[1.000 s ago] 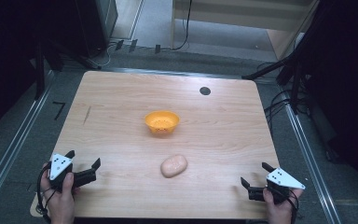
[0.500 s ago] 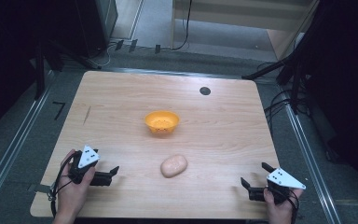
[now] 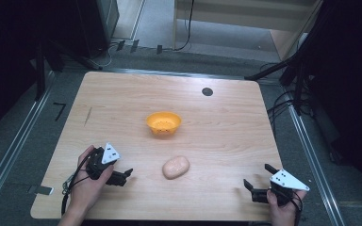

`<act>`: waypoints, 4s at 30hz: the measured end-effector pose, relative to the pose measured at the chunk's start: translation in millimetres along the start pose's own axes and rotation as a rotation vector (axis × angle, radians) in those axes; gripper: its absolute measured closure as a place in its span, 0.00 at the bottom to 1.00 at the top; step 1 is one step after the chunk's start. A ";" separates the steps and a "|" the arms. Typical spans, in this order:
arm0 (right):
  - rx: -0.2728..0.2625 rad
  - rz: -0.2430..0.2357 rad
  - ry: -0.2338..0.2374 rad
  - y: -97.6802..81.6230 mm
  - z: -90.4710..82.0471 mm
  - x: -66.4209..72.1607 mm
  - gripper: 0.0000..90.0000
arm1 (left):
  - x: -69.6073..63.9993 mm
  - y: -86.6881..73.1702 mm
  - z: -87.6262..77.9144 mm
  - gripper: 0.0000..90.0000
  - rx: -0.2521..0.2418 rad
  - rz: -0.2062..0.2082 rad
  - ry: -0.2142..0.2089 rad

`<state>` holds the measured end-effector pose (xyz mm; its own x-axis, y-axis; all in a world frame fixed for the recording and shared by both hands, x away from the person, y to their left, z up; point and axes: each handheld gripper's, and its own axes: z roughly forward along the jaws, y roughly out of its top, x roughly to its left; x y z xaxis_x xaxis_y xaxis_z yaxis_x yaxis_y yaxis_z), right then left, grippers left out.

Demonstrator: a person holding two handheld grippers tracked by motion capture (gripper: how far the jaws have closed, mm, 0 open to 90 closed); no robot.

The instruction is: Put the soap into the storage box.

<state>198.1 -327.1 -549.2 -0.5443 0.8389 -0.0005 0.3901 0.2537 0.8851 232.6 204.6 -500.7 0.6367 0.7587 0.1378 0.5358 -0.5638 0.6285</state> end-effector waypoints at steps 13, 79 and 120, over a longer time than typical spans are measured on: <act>0.004 0.001 0.003 0.2 0.4 -0.2 0.00 | -15.9 29.5 12.7 0.05 0.080 0.136 -0.024; 0.015 -0.010 0.001 0.6 1.5 1.1 0.00 | -86.2 99.4 73.0 0.17 0.239 0.221 -0.270; 0.012 -0.013 0.004 0.5 1.1 1.1 0.00 | -101.4 123.3 88.6 0.36 0.311 0.237 -0.261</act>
<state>198.5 -325.5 -549.3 -0.5521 0.8337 -0.0099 0.3922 0.2702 0.8793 283.2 29.3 -505.1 0.8586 0.5119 0.0277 0.4740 -0.8132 0.3378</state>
